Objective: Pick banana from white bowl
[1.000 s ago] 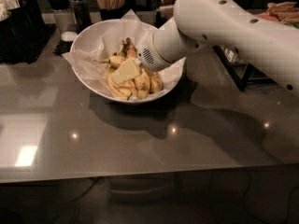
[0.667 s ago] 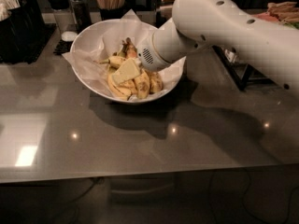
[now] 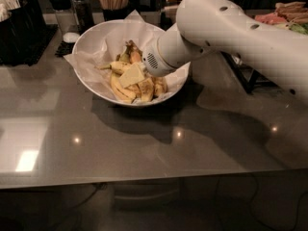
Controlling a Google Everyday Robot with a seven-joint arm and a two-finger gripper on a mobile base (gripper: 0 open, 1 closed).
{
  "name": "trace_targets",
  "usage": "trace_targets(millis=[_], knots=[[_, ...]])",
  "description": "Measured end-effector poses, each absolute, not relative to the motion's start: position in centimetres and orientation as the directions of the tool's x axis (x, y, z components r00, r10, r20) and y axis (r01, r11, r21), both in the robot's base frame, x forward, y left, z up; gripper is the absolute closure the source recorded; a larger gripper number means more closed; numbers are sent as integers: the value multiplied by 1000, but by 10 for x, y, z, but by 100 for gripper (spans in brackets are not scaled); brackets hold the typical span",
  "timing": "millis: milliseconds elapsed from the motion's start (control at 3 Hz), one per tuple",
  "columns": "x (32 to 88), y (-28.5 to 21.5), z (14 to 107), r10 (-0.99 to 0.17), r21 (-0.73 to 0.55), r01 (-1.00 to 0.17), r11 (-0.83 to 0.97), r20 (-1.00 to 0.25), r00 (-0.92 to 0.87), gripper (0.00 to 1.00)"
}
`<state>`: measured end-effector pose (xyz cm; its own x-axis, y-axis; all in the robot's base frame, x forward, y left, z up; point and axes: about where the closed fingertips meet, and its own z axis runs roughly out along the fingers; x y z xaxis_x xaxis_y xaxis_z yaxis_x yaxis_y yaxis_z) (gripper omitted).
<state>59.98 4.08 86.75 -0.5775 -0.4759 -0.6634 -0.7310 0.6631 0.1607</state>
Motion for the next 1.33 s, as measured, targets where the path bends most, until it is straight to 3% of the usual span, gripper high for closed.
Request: trace_targets(millis=[333, 667, 1000, 1333], knots=[[599, 44, 865, -474, 168, -729, 663, -659, -584, 62], [599, 44, 864, -474, 170, -727, 665, -656, -587, 86], [599, 44, 864, -471, 170, -724, 669, -657, -589, 100], [598, 40, 862, -461, 167, -715, 679, -661, -592, 100]])
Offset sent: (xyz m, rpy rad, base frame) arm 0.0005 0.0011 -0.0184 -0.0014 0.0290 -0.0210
